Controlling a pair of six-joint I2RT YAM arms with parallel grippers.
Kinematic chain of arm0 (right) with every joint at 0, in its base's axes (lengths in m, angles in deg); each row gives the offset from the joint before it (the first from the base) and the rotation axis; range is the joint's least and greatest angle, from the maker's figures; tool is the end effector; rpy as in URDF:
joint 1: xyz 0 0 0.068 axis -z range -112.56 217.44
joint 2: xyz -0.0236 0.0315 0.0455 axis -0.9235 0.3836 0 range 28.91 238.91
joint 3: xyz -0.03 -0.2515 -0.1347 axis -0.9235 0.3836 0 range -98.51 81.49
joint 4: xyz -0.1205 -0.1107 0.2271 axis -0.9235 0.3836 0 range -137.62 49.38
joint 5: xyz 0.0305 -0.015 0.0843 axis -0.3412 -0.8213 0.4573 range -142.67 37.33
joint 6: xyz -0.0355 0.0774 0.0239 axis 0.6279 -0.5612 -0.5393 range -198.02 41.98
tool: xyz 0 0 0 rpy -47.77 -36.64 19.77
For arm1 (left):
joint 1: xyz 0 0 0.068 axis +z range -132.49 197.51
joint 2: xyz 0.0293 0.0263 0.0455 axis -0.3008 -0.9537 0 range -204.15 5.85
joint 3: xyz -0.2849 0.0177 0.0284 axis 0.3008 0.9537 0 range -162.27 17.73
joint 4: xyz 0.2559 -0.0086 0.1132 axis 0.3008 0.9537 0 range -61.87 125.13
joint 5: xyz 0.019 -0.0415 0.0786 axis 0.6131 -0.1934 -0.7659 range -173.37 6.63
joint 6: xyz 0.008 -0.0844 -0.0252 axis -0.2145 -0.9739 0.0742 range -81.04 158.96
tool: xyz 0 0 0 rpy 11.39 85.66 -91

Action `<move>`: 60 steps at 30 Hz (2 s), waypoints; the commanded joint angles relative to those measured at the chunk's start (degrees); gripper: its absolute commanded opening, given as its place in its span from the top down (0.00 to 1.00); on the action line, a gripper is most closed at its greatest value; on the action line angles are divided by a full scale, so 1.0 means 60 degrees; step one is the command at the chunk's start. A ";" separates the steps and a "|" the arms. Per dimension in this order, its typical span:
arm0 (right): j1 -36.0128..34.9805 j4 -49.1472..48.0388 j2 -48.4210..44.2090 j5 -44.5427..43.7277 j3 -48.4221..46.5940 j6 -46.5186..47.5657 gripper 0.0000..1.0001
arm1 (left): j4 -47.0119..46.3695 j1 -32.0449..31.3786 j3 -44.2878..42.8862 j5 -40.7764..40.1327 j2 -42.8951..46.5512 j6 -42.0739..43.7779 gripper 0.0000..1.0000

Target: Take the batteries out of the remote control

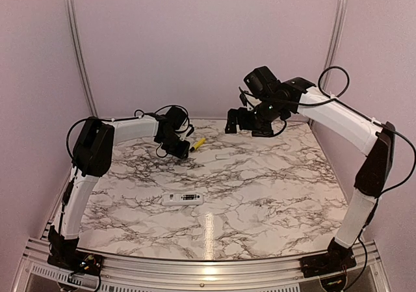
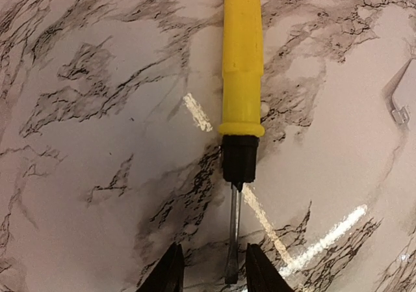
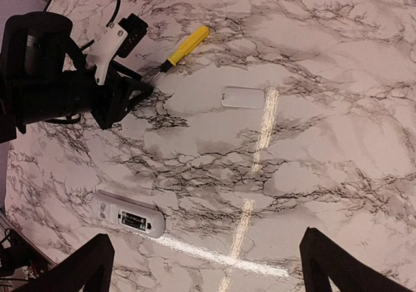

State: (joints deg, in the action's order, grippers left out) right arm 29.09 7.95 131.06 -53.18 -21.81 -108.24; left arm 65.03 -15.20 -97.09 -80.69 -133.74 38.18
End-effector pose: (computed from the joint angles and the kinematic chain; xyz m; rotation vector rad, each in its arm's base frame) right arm 0.3382 0.2667 0.3269 -0.1796 2.5797 0.4579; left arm 0.4776 -0.3110 0.1034 0.7494 2.5628 -0.2540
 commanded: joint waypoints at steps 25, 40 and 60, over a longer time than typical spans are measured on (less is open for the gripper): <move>0.0005 0.0087 -0.0247 -0.0017 -0.0047 -0.0002 0.02 | 0.0169 -0.0012 -0.0185 0.0828 -0.0136 0.0020 1.00; 0.0001 -0.0275 -0.0577 -0.0025 0.0383 0.0075 0.01 | 0.0148 -0.0096 0.1013 0.1239 0.1631 -0.0151 1.00; 0.0247 -0.0312 -0.0810 0.0334 0.0412 0.0965 0.02 | -0.0998 -0.0426 0.4331 0.2227 0.5227 0.0050 1.00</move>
State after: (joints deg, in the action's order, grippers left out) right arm 29.49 6.27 128.77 -51.94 -19.17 -104.39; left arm 63.94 -17.37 -76.44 -70.22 -109.06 37.77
